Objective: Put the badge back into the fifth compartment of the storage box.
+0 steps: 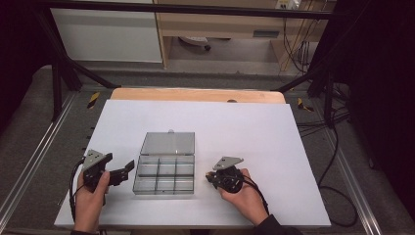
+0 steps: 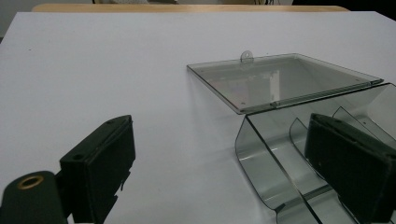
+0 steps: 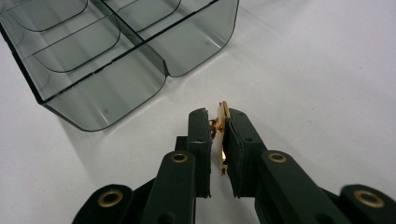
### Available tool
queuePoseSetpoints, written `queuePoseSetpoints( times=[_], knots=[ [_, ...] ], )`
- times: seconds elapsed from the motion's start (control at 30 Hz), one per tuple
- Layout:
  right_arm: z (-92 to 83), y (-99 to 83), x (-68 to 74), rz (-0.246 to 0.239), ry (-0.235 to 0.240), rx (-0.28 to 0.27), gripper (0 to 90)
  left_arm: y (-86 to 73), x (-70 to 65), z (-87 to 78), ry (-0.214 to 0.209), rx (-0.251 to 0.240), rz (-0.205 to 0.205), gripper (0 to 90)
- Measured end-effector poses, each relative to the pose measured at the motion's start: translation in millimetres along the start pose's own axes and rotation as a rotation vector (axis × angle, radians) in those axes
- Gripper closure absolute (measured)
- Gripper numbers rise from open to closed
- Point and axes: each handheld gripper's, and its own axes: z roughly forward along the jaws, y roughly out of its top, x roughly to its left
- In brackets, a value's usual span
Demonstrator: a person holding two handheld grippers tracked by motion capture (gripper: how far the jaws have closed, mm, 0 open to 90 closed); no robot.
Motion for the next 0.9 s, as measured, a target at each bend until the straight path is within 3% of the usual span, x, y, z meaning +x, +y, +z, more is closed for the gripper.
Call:
queuePoseSetpoints(
  times=[0.3, 0.9],
  knots=[
    [-5.0, 4.1, 2.2, -0.019, 0.014, -0.065, 81.1, 0.0, -0.1, 0.0, 0.001, 0.0, 0.0, 8.8],
    [-20.8, 13.9, 2.2, -0.005, 0.037, -0.197, 81.1, -0.3, 1.1, 0.0, -0.002, -0.001, -0.005, 5.7]
  ],
)
